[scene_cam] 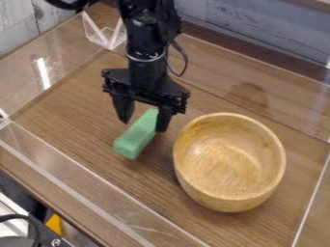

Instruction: Remove the green block from inside the brown bowl and put it on the table

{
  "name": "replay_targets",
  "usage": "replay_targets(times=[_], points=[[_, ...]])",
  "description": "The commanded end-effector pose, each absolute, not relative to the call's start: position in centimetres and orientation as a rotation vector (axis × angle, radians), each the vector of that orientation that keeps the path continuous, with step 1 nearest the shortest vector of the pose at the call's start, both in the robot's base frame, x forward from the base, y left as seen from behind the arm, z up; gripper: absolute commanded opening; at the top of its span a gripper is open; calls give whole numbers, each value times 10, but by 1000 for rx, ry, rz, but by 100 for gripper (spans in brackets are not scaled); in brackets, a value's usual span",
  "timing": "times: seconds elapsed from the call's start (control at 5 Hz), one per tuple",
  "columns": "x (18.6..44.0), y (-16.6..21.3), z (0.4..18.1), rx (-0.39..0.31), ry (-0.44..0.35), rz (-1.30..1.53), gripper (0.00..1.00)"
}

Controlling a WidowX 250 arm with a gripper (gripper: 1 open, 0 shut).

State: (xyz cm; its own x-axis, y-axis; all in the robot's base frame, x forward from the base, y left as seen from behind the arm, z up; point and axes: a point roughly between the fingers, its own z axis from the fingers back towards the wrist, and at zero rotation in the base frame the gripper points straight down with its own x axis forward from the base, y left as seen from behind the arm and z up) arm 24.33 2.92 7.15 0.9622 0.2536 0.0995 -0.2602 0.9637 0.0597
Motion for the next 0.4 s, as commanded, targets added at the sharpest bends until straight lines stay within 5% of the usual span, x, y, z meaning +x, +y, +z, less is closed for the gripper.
replay_targets(times=[0.0, 0.2], points=[[251, 25, 96, 65, -161, 298, 100], [253, 36, 94, 61, -183, 269, 100]])
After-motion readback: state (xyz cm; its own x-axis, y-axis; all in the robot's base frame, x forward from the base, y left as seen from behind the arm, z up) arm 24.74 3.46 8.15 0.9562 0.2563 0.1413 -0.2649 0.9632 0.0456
